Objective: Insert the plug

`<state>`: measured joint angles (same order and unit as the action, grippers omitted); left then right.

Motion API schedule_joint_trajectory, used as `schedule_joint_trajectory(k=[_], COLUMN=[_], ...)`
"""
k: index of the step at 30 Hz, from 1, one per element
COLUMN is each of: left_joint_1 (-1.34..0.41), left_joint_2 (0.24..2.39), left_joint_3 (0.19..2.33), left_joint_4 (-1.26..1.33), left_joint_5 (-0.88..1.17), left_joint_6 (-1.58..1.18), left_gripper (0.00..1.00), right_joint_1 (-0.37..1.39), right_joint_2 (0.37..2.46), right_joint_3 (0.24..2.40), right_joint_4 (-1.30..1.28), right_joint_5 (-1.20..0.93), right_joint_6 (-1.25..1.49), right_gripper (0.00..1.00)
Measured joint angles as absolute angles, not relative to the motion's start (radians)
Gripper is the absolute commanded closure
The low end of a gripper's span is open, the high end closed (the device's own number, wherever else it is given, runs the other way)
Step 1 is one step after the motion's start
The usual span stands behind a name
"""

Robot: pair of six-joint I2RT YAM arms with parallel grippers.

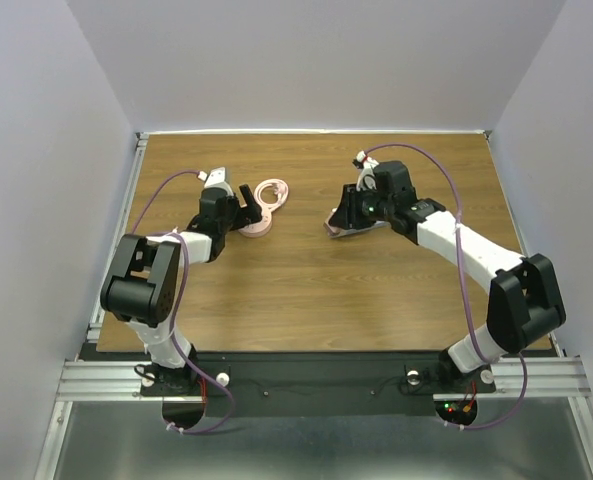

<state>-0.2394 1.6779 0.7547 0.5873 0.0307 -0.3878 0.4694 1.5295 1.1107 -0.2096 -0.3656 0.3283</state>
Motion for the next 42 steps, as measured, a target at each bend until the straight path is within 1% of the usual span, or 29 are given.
schedule_joint_trajectory(k=[6, 18, 29, 31, 36, 42], left_joint_1=[-0.239, -0.262, -0.469, -0.497, -0.502, -0.48], left_joint_2=[1.73, 1.74, 1.753, 1.753, 1.737, 1.599], left_joint_3=[0.756, 0.756, 0.718, 0.706, 0.68, 0.66], left_joint_4=[0.587, 0.644, 0.687, 0.707, 0.725, 0.658], left_joint_5=[0.07, 0.126, 0.176, 0.194, 0.208, 0.191], left_joint_6=[-0.406, -0.418, -0.479, -0.495, -0.515, -0.513], left_gripper=[0.01, 0.01, 0.01, 0.01, 0.01, 0.01], right_joint_1=[0.469, 0.469, 0.469, 0.47, 0.473, 0.477], right_joint_2=[1.509, 1.504, 1.518, 1.534, 1.619, 1.743], right_joint_3=[1.111, 1.097, 1.104, 1.122, 1.201, 1.309], right_joint_4=[-0.209, -0.21, -0.21, -0.21, -0.208, -0.207], right_joint_5=[-0.366, -0.361, -0.265, -0.242, -0.218, -0.222], right_joint_6=[0.328, 0.328, 0.327, 0.314, 0.271, 0.196], right_gripper=[0.99, 1.0, 1.0, 1.0, 1.0, 1.0])
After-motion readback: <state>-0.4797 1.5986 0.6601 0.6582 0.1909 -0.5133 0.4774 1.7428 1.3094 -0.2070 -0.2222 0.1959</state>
